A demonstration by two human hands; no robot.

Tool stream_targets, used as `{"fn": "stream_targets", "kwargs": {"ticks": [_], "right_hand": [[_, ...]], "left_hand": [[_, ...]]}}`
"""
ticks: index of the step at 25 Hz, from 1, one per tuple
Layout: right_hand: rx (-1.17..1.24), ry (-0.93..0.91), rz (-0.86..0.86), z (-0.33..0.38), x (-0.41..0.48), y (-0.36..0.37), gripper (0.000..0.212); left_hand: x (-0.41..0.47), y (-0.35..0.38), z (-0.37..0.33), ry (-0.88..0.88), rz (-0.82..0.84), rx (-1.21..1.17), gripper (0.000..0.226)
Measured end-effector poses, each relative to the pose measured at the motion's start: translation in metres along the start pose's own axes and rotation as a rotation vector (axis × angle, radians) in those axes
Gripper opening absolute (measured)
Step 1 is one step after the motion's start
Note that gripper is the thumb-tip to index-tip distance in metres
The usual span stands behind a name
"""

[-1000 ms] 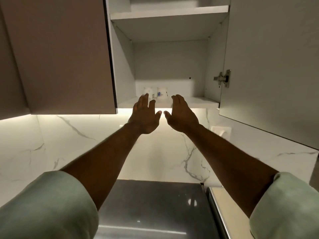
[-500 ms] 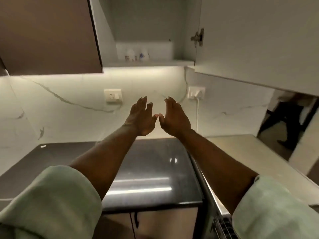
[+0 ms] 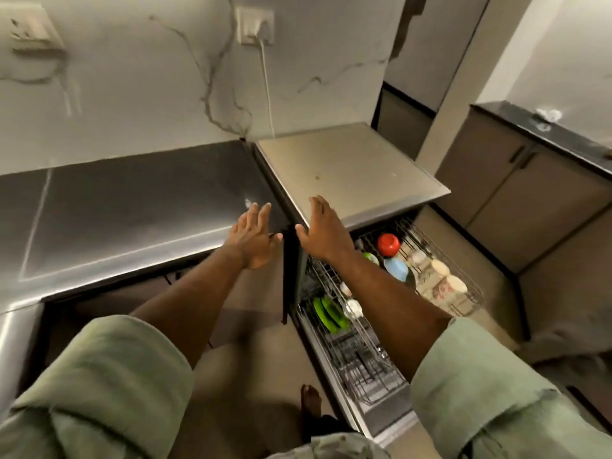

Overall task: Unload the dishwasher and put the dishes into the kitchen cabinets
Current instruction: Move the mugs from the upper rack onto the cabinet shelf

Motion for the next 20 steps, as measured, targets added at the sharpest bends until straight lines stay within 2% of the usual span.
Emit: {"fn": "stream_targets", "kwargs": {"ticks": [7, 14, 20], "right_hand": [[0.075, 0.284, 0.076, -0.125, -0.091, 0.048, 0.073], [0.172, 0.517, 0.102, -0.234, -0.142, 0.091, 0.067], [0.227, 0.648, 0.248, -0.306, -0.151, 0.154, 0.064]], "left_hand": [[-0.001, 0.112, -0.089, 0.148, 0.186, 0.135, 0.074], [0.026, 0.215, -0.152, 0.26, 0.375, 0.258, 0.073], [0.082, 0.294, -0.166, 0.205, 0.538, 0.29, 0.072]]}}
Point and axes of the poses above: each hand's wrist, its own x-axis towards the middle knuckle, its own y-axis out of the palm, z = x × y, the point moved 7 cm from there along x, towards the middle knuckle, and after that the axes turned 8 degrees about -y, right-handed, at the moved point
